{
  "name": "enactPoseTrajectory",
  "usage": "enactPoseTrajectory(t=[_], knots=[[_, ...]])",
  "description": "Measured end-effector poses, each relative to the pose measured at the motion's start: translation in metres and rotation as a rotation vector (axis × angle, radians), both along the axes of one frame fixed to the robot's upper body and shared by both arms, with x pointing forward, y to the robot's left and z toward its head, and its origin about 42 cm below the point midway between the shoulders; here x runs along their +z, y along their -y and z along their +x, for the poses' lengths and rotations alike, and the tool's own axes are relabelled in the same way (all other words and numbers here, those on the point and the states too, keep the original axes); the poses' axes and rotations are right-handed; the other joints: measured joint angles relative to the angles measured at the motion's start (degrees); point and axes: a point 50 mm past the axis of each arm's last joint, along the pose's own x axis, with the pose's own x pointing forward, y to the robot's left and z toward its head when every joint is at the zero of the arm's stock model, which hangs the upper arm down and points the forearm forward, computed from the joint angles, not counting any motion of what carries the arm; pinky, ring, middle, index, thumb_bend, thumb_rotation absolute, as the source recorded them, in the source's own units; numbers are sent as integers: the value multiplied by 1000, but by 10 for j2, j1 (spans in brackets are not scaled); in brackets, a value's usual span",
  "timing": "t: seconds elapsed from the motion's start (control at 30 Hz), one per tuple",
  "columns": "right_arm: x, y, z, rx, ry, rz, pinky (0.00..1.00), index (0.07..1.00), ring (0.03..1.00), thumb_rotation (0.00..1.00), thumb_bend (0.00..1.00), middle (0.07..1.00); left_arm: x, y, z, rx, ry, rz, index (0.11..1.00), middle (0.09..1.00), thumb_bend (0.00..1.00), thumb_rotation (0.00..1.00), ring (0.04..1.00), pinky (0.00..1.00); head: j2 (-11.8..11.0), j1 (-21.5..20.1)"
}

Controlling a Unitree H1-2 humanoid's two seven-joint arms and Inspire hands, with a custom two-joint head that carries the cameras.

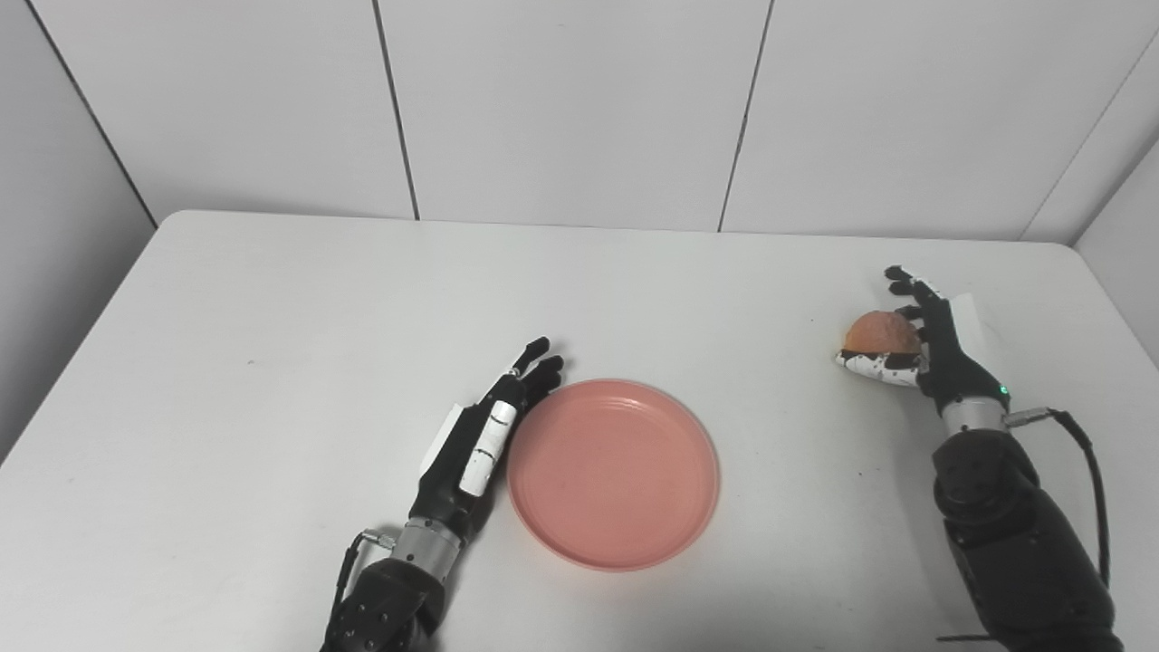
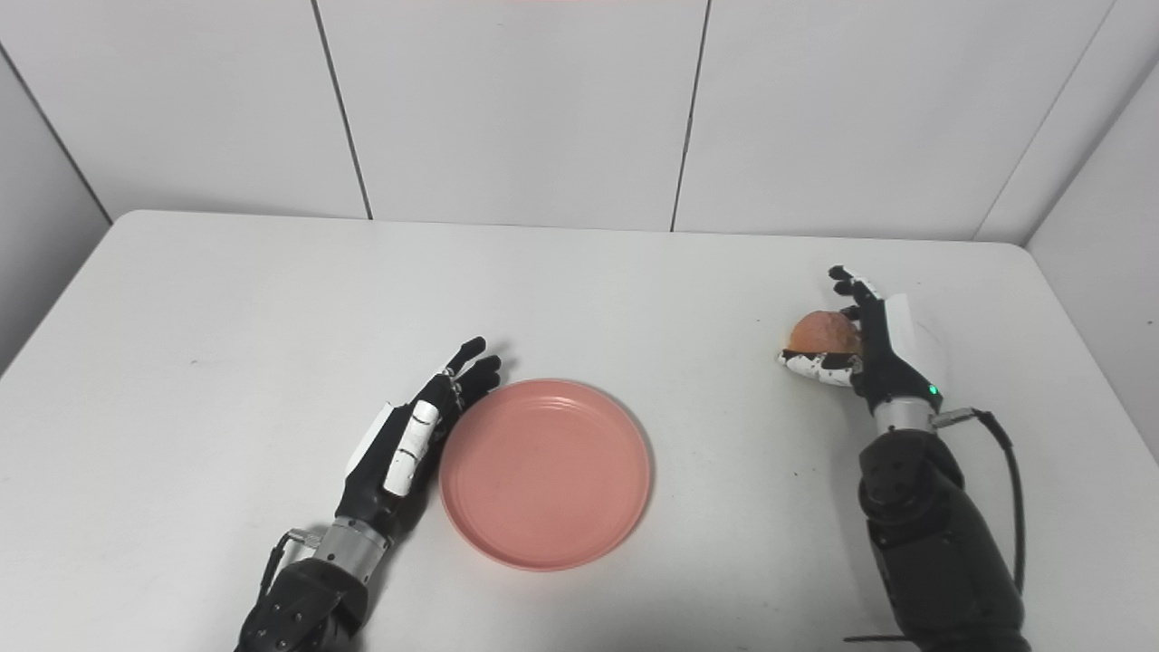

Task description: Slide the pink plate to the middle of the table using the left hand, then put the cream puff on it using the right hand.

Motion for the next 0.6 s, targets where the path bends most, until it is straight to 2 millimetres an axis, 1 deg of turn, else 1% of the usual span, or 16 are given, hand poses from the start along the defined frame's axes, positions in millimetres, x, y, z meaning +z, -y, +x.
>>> enactPoseTrajectory(t=[0.07,0.1,0.17,0.23,0.37,0.4,0.43,0.5,0.6], knots=[[1,0,0,-1,4,-1,455,728,568,0,382,639,0,0,0,0,0,0,913,913,625,1000,922,939,0,0],[1,0,0,-1,5,-2,442,694,548,0,405,626,0,0,0,0,0,0,911,911,624,1000,918,936,-2,1],[1,0,0,-2,7,-4,459,679,553,0,405,621,0,0,0,-1,1,0,910,910,622,1000,917,933,-2,1],[1,-1,-1,-2,8,-4,432,649,506,0,422,571,0,0,0,0,1,0,907,908,606,1000,915,929,-1,1],[1,-1,-1,-6,13,-4,421,623,489,0,438,557,0,0,0,0,1,-1,906,907,604,1000,915,934,0,2],[1,-1,-1,-7,14,-4,398,618,469,0,446,548,0,0,0,0,1,-1,905,906,608,1000,915,933,0,2],[1,-2,-1,-8,15,-6,356,611,434,0,501,511,0,1,0,0,1,-1,905,906,613,1000,914,932,0,2],[0,-2,-2,-11,18,-9,340,601,419,0,533,491,0,1,0,0,1,-2,907,908,615,1000,918,935,-1,4],[-2,-3,-3,-25,33,-11,333,550,411,0,519,451,0,1,0,-1,1,-2,906,907,620,1000,918,936,0,5]])
